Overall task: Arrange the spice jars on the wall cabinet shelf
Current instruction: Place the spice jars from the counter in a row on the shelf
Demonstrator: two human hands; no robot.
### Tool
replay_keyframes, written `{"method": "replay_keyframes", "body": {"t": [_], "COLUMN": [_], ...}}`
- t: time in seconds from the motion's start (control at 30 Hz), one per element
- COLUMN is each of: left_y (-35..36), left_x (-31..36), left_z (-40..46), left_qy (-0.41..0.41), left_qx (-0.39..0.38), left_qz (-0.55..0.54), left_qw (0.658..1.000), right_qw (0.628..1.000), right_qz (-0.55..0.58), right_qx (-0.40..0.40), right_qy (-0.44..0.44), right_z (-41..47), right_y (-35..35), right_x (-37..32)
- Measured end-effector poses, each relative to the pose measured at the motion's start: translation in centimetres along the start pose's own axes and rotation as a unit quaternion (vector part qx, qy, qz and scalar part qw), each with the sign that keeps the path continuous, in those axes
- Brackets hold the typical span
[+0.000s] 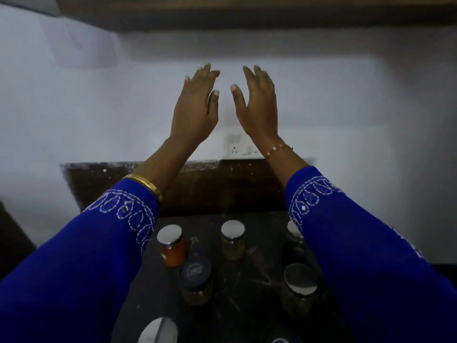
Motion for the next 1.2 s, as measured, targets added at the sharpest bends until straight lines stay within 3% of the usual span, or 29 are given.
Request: {"method": "replay_keyframes", "body": {"t": [0.37, 0.73, 1.0, 1.2], "left_y": [0.2, 3.1, 5.2, 6.4], "left_x": [-11.7, -15.5, -15.5, -15.1], "left_z": [-10.0, -21.0, -28.7, -32.2], "left_qy": [-0.071, -0.200, -0.310, -0.403], "left_qx": [-0.049, -0.118, -0.169, -0.203], "left_qz": [-0.092, -0.167, -0.194, -0.223], "left_qw": [0.992, 0.958, 0.915, 0.864], "right_qw": [0.992, 0.964, 0.879, 0.815], "right_qz": [-0.002, 0.025, 0.018, 0.043], "right_qx": [-0.116, -0.231, -0.448, -0.550], "right_qy": [0.044, 0.132, 0.160, 0.177], "right_z": [-11.6, -23.5, -30.4, -33.1], "right_y": [11.6, 14.4, 14.9, 14.8], "right_x": [-0.9, 1.5, 3.4, 3.7]}}
Point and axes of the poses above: each hand's wrist, its own z-axis towards the middle knuckle, its own y-axis out of the palm, x = y × z, the point moved 3 cm from there along z, towards the middle knuckle, and after that the axes turned 2 degrees about -z, right-handed, at the moved point
